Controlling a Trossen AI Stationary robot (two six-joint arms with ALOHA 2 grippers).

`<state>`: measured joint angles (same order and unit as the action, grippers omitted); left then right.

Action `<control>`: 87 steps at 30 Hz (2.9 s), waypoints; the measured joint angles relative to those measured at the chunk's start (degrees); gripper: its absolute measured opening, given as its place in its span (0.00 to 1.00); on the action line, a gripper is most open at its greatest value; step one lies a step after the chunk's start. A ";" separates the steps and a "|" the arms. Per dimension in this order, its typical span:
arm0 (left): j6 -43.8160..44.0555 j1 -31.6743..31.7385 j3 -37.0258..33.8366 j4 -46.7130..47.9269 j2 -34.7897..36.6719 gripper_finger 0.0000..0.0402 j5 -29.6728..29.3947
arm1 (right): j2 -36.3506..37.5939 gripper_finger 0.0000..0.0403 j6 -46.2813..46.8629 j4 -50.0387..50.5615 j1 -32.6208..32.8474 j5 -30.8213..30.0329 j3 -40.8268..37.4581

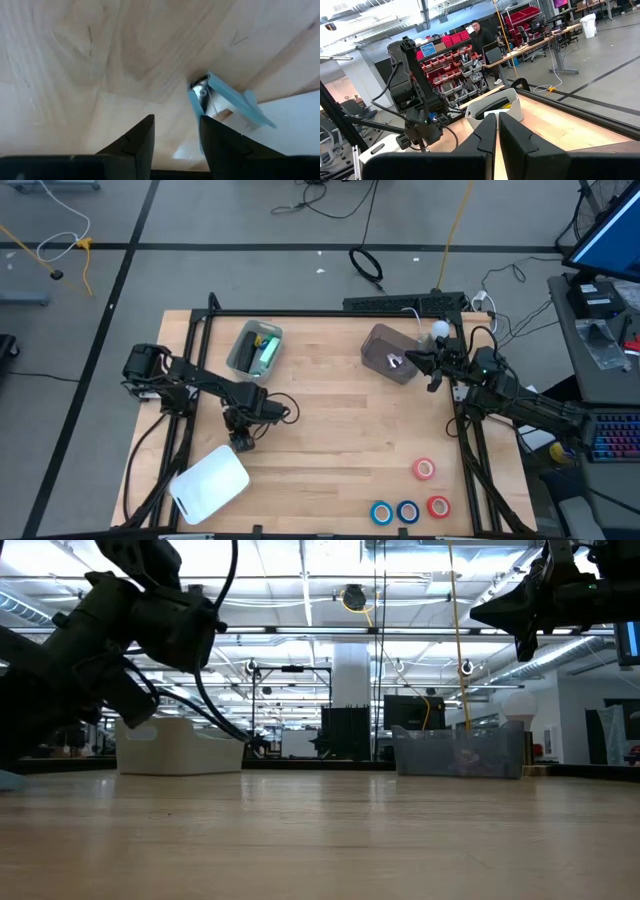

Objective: Pick and place Stapler, Stapler remover, tape
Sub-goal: Put the blue staple remover into the black bin

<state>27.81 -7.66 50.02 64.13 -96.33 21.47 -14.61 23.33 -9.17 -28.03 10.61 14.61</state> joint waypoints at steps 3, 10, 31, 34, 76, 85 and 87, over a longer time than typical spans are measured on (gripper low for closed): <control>-0.28 0.00 0.00 -0.50 0.00 0.39 -0.18 | 0.00 0.03 0.01 -0.01 -0.01 0.00 0.00; -1.88 0.00 0.00 -1.30 0.00 0.28 -0.52 | -0.02 0.03 1.46 -0.02 -0.02 0.00 0.00; -1.44 1.11 0.02 -3.81 0.00 0.04 -2.13 | -0.01 0.03 1.43 -0.02 -0.01 -0.02 0.01; -2.18 2.07 0.15 -2.33 0.00 0.04 -1.39 | -0.02 0.03 1.41 0.00 -0.01 -0.02 0.01; 7.42 -1.46 -2.80 -2.20 0.02 0.48 3.59 | -0.02 0.03 -1.75 0.44 -0.01 0.02 0.02; 6.86 -1.20 -5.14 -7.23 0.09 0.40 2.78 | -0.02 0.03 -1.67 0.43 -0.01 -0.02 0.02; 6.84 -0.74 -5.14 -7.15 0.09 0.38 1.45 | -0.01 0.03 -1.66 0.42 -0.01 -0.11 0.02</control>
<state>34.65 -8.40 44.88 56.98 -96.25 22.92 -14.62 21.67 -8.75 -28.04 10.50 14.63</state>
